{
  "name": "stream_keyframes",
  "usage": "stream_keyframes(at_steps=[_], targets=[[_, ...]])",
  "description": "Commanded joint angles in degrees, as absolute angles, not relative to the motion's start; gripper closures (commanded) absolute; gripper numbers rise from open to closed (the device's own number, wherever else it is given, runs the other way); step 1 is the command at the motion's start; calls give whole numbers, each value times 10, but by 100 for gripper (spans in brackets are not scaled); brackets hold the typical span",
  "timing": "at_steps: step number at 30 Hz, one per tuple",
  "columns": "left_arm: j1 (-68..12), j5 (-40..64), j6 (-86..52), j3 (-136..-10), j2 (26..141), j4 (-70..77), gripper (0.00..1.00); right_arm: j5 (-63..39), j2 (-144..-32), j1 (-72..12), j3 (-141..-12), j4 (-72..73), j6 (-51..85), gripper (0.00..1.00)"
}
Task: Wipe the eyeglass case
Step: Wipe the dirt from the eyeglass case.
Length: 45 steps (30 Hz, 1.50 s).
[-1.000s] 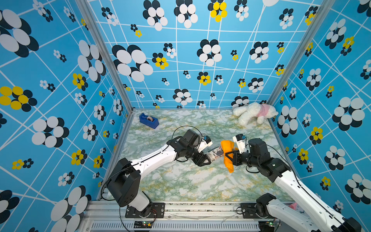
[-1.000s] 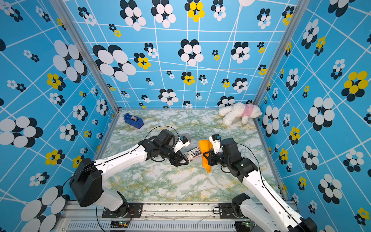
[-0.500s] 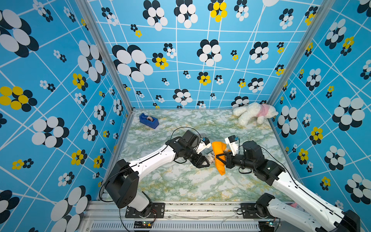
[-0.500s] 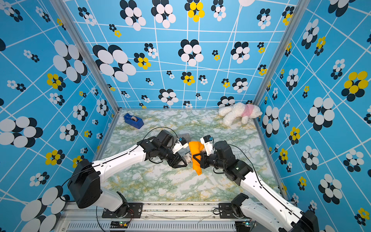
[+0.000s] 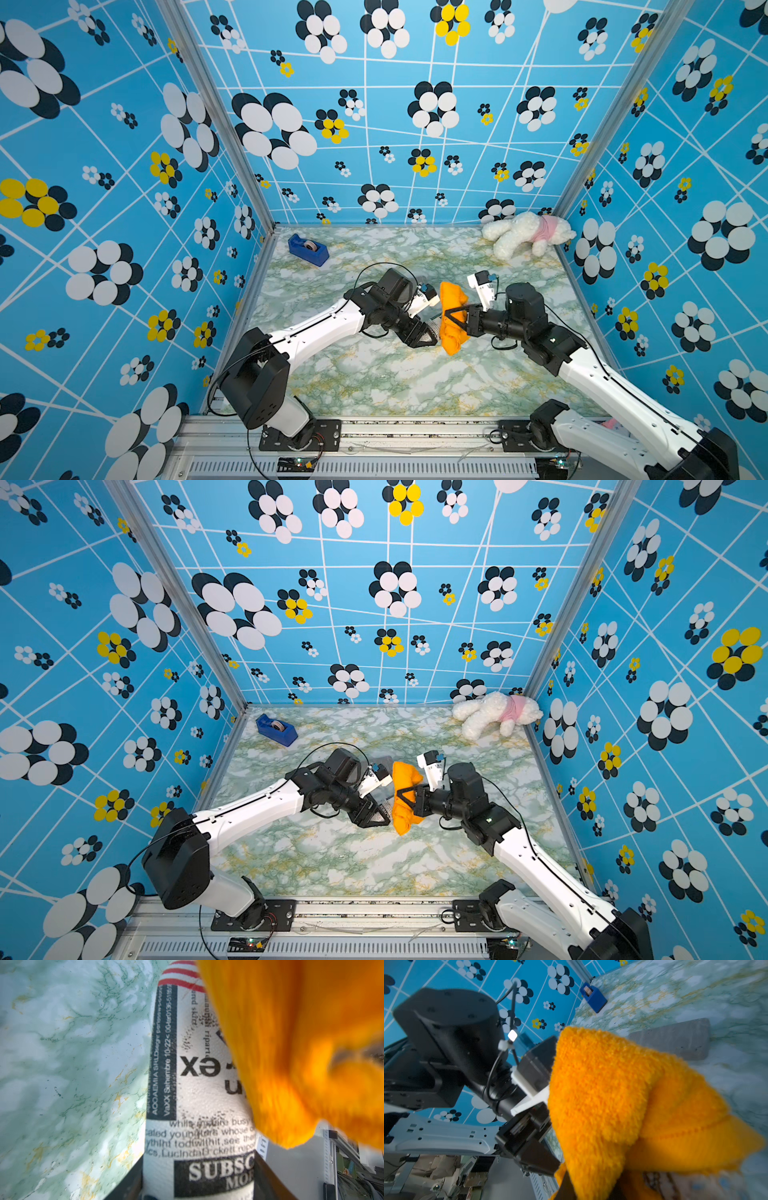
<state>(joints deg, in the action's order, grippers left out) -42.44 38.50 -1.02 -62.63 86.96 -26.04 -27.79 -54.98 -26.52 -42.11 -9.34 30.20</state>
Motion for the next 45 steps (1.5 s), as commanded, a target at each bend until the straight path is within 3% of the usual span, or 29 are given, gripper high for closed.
stream_keyframes(at_steps=[1,5,12,16,21,25,35,39,45], targets=[[-438,399,43,-636,814,-292,84,-260,-555,-176,-479,-194,261,100],[-461,277,92,-619,779,-301,86,-273,-586,-110,-571,-299,217,100],[-569,-65,262,-570,751,-224,85,-307,-666,-106,-732,-394,199,100],[-608,-217,364,-534,757,-128,86,-359,-710,-117,-793,-406,211,100],[-652,-364,572,-452,769,106,86,-333,-767,-187,-830,-457,183,100],[-667,-398,682,-418,787,246,87,-340,-791,-218,-815,-422,216,100],[-668,-424,720,-417,818,352,87,-353,-864,-295,-732,-319,273,100],[-661,-431,702,-418,809,338,87,-320,-840,-285,-660,-311,268,100],[-651,-432,682,-404,779,318,87,-307,-773,-193,-624,-410,201,100]])
